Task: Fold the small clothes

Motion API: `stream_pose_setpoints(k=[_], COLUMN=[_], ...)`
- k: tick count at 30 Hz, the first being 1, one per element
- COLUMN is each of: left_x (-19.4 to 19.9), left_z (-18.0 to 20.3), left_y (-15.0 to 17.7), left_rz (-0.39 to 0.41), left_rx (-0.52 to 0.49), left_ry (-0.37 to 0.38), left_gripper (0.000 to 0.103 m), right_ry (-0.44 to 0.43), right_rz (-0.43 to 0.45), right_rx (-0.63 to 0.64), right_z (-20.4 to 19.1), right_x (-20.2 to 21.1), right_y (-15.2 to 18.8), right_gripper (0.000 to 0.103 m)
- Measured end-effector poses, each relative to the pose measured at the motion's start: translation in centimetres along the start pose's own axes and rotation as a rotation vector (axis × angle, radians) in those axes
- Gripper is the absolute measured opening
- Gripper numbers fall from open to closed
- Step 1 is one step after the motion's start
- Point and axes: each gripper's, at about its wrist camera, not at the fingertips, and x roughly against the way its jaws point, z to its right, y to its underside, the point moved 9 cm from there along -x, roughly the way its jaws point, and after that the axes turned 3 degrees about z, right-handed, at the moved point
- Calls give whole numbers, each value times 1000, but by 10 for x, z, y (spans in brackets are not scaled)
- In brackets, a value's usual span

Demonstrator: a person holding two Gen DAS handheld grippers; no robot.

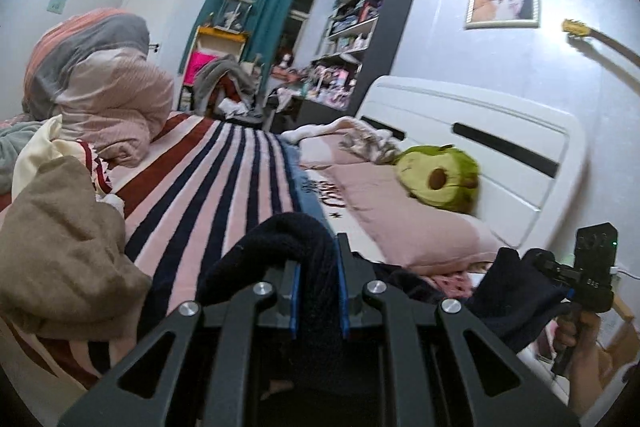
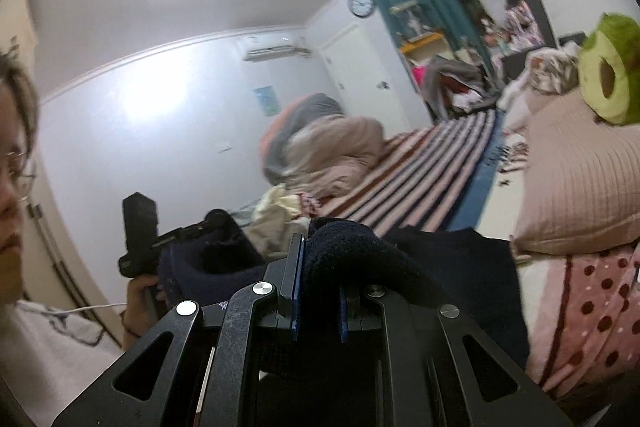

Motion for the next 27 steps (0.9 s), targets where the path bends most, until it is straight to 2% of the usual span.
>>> stream_pose_setpoints(k=[4, 9, 16, 21, 24, 27], left_x=[-51, -104, -166, -204, -215, -212], left_z=[-24, -51, -78, -85, -86, -85], left_y=[2, 11, 34, 48, 56, 58], left_rz=[-37, -95, -187, -253, -295, -311], left_rx=[8, 34, 50, 36, 39, 49], left_ry=[-70, -118, -162, -191, -190, -163], left_gripper=[12, 12, 12, 15, 22, 45], right_ry=[67, 133, 229, 282, 293, 276], right_rz=[-39, -81, -166, -226, -266, -273], right_rx=[-43, -112, -143, -220, -291, -331], right_z=[40, 97, 152, 189, 203, 204], right_x=[-28, -56, -87, -102, -107, -104], right_y=[-3, -2, 13, 24, 34, 39], right_gripper=[8, 8, 8, 8, 12, 31])
